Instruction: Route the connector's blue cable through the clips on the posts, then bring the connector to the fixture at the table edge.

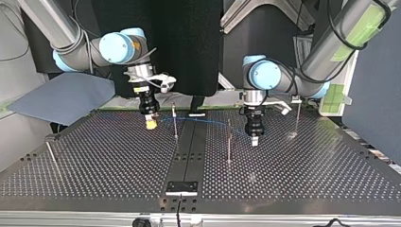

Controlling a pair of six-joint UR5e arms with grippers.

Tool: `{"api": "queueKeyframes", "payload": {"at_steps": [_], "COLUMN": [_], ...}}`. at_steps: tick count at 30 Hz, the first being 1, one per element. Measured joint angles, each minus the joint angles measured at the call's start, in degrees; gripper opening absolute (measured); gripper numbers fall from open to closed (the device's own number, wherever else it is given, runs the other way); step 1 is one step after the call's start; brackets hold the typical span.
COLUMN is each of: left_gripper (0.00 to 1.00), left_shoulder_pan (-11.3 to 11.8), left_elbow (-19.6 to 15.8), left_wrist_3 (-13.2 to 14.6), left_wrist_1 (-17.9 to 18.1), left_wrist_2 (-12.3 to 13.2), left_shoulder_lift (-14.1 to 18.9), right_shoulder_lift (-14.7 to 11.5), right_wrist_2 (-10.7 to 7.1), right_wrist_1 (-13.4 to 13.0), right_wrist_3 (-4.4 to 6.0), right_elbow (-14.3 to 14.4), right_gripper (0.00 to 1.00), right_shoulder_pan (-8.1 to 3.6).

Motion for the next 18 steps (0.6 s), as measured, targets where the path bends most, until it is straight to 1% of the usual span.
{"api": "queueKeyframes", "payload": {"at_steps": [2,6,14,18], "left_gripper": [0.01,0.01,0.01,0.01], "left_shoulder_pan": [0.02,0.24,1.16,1.59], "left_elbow": [0.77,1.61,2.89,3.11], "left_wrist_3": [0.40,0.45,0.12,0.11], "left_wrist_1": [-0.81,-1.08,-1.38,-1.44], "left_wrist_2": [0.05,0.02,0.35,0.94], "left_shoulder_lift": [-1.02,-2.12,-2.38,-2.60], "right_shoulder_lift": [0.05,0.25,2.36,2.94], "right_wrist_2": [-0.28,-0.82,-1.72,-2.24], "right_wrist_1": [-0.07,-0.26,-0.82,-1.60], "right_wrist_3": [0.09,0.33,0.45,0.82], "right_elbow": [-0.02,-0.17,-0.69,-0.90], "right_gripper": [0.02,0.02,0.02,0.02], "right_shoulder_pan": [-0.47,-1.35,-2.70,-3.37]}}
